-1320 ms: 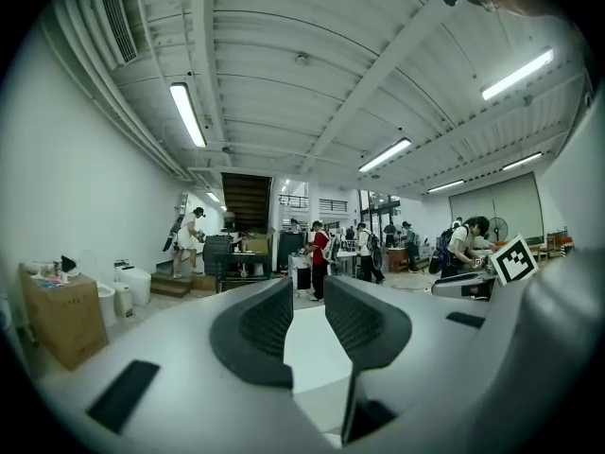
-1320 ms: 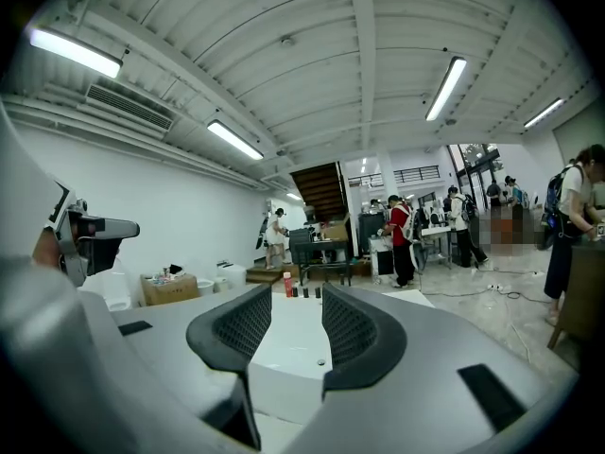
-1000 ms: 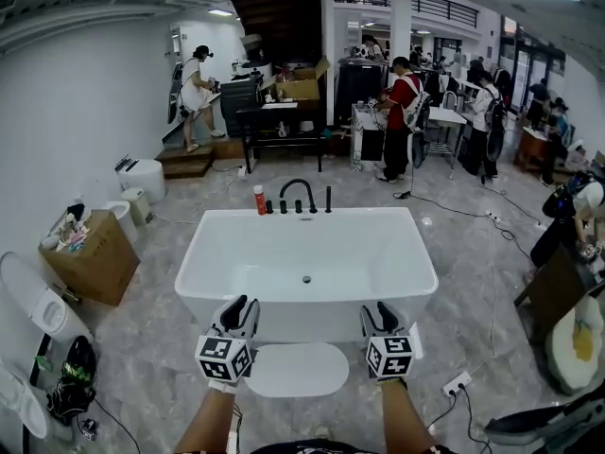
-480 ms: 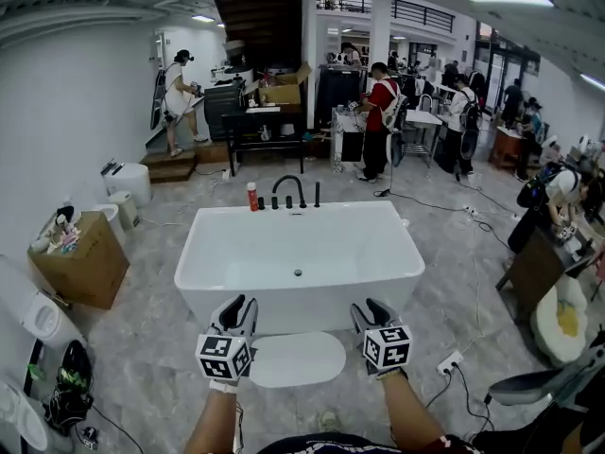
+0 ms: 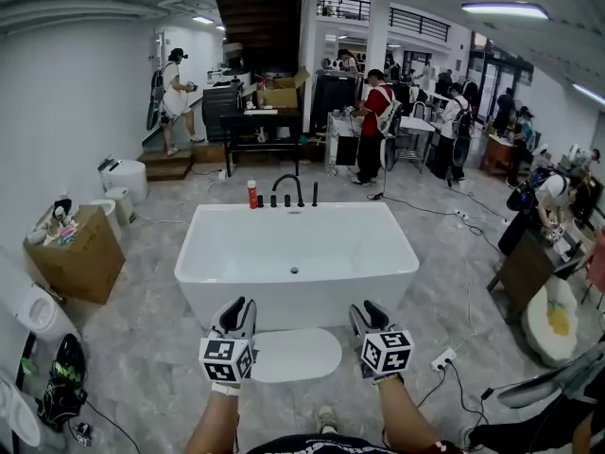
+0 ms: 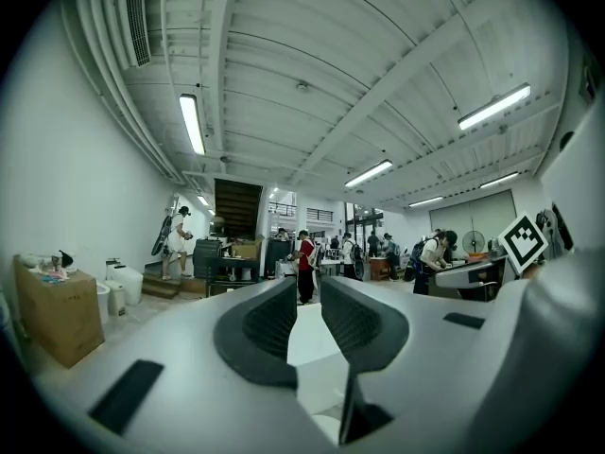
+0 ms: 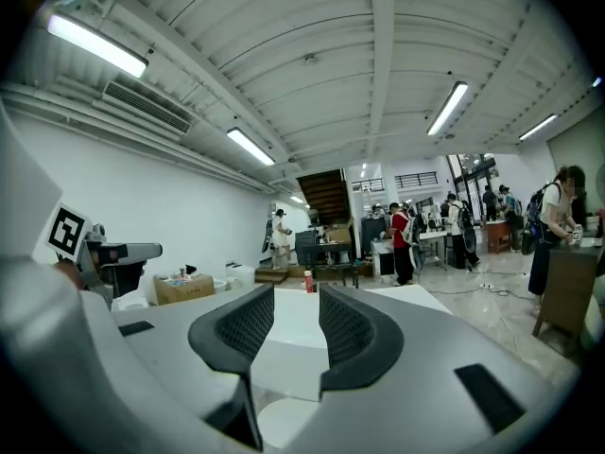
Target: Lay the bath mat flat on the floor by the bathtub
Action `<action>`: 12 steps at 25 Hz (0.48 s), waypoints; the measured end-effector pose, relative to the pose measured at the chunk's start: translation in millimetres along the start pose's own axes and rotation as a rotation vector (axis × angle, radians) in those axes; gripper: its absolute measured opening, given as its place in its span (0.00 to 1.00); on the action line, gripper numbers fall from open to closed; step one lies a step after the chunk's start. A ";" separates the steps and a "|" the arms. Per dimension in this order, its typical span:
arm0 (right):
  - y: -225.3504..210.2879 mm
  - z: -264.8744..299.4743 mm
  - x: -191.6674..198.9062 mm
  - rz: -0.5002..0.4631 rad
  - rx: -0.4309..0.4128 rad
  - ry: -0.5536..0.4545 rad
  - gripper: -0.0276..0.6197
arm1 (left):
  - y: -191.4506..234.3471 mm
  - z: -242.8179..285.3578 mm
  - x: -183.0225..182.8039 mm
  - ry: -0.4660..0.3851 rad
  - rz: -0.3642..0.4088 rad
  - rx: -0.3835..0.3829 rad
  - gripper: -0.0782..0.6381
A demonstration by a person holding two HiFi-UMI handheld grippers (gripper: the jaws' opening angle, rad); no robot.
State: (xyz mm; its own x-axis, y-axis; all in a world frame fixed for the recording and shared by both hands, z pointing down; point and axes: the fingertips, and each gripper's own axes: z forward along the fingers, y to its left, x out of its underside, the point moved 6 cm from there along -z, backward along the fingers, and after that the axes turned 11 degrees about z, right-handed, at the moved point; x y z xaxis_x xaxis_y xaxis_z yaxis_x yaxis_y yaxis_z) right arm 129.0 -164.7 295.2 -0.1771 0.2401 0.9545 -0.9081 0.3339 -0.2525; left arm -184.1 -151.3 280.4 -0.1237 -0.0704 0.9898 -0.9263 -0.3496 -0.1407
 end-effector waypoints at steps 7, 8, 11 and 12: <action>9.1 -3.1 -4.4 0.006 -0.005 -0.020 0.28 | 1.9 -4.3 -6.4 -0.028 0.015 0.013 0.17; 9.9 -3.2 -6.7 0.003 -0.006 -0.021 0.27 | 2.7 -5.4 -7.8 -0.029 0.014 0.012 0.16; 13.6 -5.1 -17.2 -0.008 -0.014 -0.033 0.25 | 5.2 -10.1 -14.9 -0.047 0.012 0.005 0.14; 15.1 -5.7 -21.3 -0.012 -0.019 -0.039 0.23 | 6.5 -11.7 -17.8 -0.061 0.009 -0.001 0.14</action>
State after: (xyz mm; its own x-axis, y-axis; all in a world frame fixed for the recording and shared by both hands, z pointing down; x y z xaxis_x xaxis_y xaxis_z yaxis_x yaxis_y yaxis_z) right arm 121.2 -159.5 270.1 -0.1810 0.2004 0.9629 -0.9032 0.3537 -0.2433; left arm -192.0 -141.4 262.1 -0.1100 -0.1302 0.9854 -0.9255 -0.3481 -0.1493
